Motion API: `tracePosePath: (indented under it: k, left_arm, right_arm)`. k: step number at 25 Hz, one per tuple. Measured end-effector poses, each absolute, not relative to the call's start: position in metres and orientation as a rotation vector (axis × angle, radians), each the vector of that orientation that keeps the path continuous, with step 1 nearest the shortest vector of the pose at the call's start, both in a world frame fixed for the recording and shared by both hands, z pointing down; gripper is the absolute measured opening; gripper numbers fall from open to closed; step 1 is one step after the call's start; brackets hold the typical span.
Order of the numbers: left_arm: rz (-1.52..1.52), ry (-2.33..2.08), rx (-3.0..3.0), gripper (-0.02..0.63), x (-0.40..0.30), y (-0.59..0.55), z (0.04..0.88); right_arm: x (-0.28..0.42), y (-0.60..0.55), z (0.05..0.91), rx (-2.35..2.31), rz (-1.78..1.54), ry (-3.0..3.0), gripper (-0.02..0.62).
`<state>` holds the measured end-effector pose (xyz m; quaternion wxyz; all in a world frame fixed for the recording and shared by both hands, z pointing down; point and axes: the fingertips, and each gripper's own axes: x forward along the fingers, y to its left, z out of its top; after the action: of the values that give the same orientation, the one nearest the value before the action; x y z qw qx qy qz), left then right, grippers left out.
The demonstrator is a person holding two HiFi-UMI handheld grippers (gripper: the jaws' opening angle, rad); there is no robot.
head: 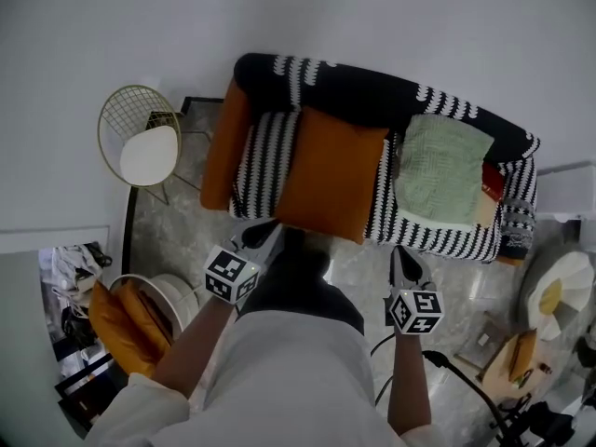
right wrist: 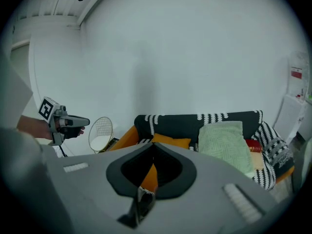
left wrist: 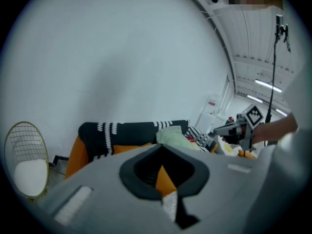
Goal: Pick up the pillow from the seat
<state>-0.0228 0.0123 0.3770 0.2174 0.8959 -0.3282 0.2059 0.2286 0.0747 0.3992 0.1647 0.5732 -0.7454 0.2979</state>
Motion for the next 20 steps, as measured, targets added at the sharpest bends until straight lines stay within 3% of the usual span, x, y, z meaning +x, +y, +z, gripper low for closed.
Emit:
tracePosePath:
  k: [20]
  left_arm:
    - [0.635, -0.827, 2.395, -0.002, -0.032, -0.101, 0.491]
  right_arm:
    - [0.202, -0.036, 0.498, 1.593, 0.952, -2.024, 0.005]
